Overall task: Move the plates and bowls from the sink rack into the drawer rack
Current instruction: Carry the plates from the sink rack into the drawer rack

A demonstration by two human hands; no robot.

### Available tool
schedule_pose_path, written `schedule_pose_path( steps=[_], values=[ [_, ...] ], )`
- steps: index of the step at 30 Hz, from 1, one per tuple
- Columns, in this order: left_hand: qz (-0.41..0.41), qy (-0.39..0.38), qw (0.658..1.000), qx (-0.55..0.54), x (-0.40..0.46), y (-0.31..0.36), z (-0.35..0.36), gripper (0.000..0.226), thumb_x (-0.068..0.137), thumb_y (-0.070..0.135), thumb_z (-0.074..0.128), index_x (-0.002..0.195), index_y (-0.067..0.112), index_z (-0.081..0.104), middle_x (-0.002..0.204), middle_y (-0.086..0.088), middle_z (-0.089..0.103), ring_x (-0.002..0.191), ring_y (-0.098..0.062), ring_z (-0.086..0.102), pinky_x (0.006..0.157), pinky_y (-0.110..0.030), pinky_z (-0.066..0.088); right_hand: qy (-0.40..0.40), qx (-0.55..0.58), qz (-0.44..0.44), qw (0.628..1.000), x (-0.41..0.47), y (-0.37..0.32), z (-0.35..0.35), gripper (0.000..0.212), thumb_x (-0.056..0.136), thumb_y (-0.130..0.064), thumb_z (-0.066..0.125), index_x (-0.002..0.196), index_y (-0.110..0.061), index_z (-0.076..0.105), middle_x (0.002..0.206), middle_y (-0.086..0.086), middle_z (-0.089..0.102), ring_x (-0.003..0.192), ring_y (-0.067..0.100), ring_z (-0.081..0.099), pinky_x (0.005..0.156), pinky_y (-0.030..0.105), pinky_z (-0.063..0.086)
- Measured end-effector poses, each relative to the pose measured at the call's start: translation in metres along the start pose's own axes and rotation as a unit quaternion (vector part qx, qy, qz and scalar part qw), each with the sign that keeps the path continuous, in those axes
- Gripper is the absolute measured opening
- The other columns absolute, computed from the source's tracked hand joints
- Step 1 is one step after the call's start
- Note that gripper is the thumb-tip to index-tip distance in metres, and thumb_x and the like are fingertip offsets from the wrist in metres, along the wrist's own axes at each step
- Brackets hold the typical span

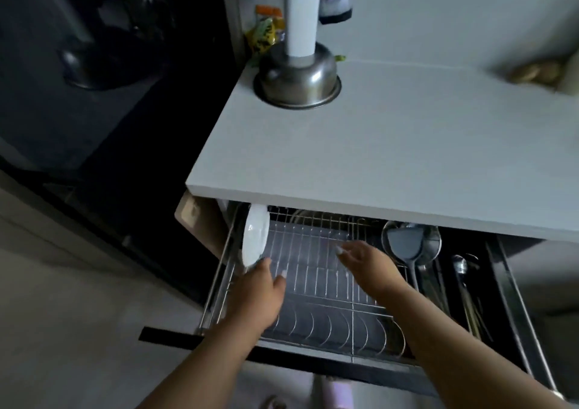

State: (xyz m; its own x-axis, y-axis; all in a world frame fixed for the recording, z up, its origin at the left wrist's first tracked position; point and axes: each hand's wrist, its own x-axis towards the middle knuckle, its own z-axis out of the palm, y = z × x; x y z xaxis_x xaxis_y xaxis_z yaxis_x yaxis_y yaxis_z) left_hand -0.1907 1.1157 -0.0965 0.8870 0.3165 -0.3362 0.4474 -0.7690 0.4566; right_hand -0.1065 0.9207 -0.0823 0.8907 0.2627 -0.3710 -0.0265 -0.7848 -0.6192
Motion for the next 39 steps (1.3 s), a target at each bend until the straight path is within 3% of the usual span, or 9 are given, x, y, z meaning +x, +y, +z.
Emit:
schedule_pose_path(
  steps=[3, 7, 10, 15, 20, 23, 26, 31, 39],
  values=[
    [0.056, -0.006, 0.998, -0.021, -0.006, 0.044, 0.005, 0.045, 0.099, 0.041, 0.042, 0.138, 0.018, 0.043, 0.122, -0.002, 0.063, 0.099, -0.02, 0.062, 0.083, -0.032, 0.05, 0.069, 0.009, 0.013, 0.997, -0.031, 0.019, -0.038, 0.039, 0.094, -0.048, 0.047, 0.111, -0.016, 0.061, 0.071, -0.005, 0.061, 0.059, 0.007, 0.053, 0.053, 0.024, 0.04],
    [0.125, -0.016, 0.992, -0.014, -0.019, 0.098, 0.014, 0.044, 0.099, 0.043, 0.042, 0.136, 0.019, 0.043, 0.088, 0.01, 0.058, 0.081, -0.012, 0.059, 0.072, -0.03, 0.05, 0.128, 0.045, 0.035, 0.99, -0.061, 0.051, -0.079, 0.04, 0.094, -0.043, 0.051, 0.113, -0.01, 0.062, 0.103, 0.01, 0.07, 0.091, 0.024, 0.066, 0.08, 0.035, 0.052],
    [0.164, -0.03, 0.986, 0.003, -0.03, 0.14, 0.025, 0.041, 0.1, 0.043, 0.041, 0.134, 0.02, 0.044, 0.084, 0.009, 0.058, 0.08, -0.013, 0.061, 0.073, -0.031, 0.051, 0.167, 0.071, 0.047, 0.982, -0.086, 0.081, -0.108, 0.04, 0.091, -0.049, 0.052, 0.115, -0.018, 0.063, 0.099, 0.0, 0.07, 0.084, 0.014, 0.065, 0.074, 0.028, 0.052],
    [0.231, -0.057, 0.971, 0.02, -0.058, 0.235, 0.073, 0.038, 0.099, 0.043, 0.041, 0.132, 0.022, 0.045, 0.088, 0.009, 0.061, 0.074, -0.009, 0.06, 0.068, -0.03, 0.051, 0.235, 0.089, 0.075, 0.965, -0.142, 0.15, -0.169, 0.03, 0.093, -0.041, 0.053, 0.104, -0.015, 0.064, 0.092, 0.003, 0.069, 0.082, 0.02, 0.064, 0.069, 0.031, 0.049],
    [0.296, -0.101, 0.949, 0.032, -0.102, 0.357, 0.149, 0.038, 0.097, 0.042, 0.045, 0.129, 0.022, 0.05, 0.102, 0.008, 0.066, 0.093, -0.015, 0.062, 0.084, -0.034, 0.051, 0.292, 0.111, 0.143, 0.939, -0.206, 0.259, -0.237, 0.026, 0.091, -0.046, 0.054, 0.104, -0.024, 0.061, 0.095, -0.005, 0.065, 0.075, 0.013, 0.063, 0.07, 0.027, 0.049],
    [0.345, -0.128, 0.929, 0.047, -0.132, 0.428, 0.198, 0.037, 0.098, 0.04, 0.044, 0.13, 0.023, 0.049, 0.11, 0.008, 0.065, 0.103, -0.016, 0.06, 0.089, -0.031, 0.048, 0.331, 0.142, 0.196, 0.912, -0.248, 0.328, -0.278, 0.013, 0.09, -0.022, 0.054, 0.1, -0.025, 0.062, 0.093, -0.003, 0.064, 0.061, 0.017, 0.065, 0.059, 0.027, 0.051],
    [0.376, -0.147, 0.913, 0.059, -0.16, 0.491, 0.246, 0.039, 0.097, 0.038, 0.045, 0.133, 0.023, 0.047, 0.119, 0.005, 0.062, 0.11, -0.018, 0.057, 0.092, -0.03, 0.046, 0.357, 0.192, 0.235, 0.884, -0.288, 0.391, -0.31, 0.046, 0.077, 0.008, 0.046, 0.105, -0.024, 0.063, 0.105, 0.001, 0.059, 0.074, 0.02, 0.065, 0.052, 0.024, 0.048],
    [0.434, -0.185, 0.879, 0.071, -0.2, 0.567, 0.31, 0.04, 0.097, 0.039, 0.047, 0.133, 0.024, 0.047, 0.13, 0.004, 0.052, 0.114, -0.015, 0.054, 0.092, -0.025, 0.042, 0.45, 0.297, 0.26, 0.801, -0.346, 0.46, -0.347, 0.058, 0.076, 0.021, 0.039, 0.099, -0.027, 0.064, 0.108, -0.003, 0.059, 0.081, 0.023, 0.07, 0.04, 0.026, 0.044],
    [0.527, -0.201, 0.819, 0.102, -0.21, 0.663, 0.365, 0.06, 0.099, 0.044, 0.041, 0.15, 0.019, 0.023, 0.156, 0.0, 0.024, 0.143, -0.017, 0.023, 0.116, -0.032, 0.025, 0.546, 0.218, 0.307, 0.749, -0.381, 0.529, -0.409, 0.011, 0.095, -0.026, 0.054, 0.099, -0.03, 0.064, 0.092, -0.005, 0.068, 0.078, 0.014, 0.066, 0.056, 0.023, 0.045]
  ],
)
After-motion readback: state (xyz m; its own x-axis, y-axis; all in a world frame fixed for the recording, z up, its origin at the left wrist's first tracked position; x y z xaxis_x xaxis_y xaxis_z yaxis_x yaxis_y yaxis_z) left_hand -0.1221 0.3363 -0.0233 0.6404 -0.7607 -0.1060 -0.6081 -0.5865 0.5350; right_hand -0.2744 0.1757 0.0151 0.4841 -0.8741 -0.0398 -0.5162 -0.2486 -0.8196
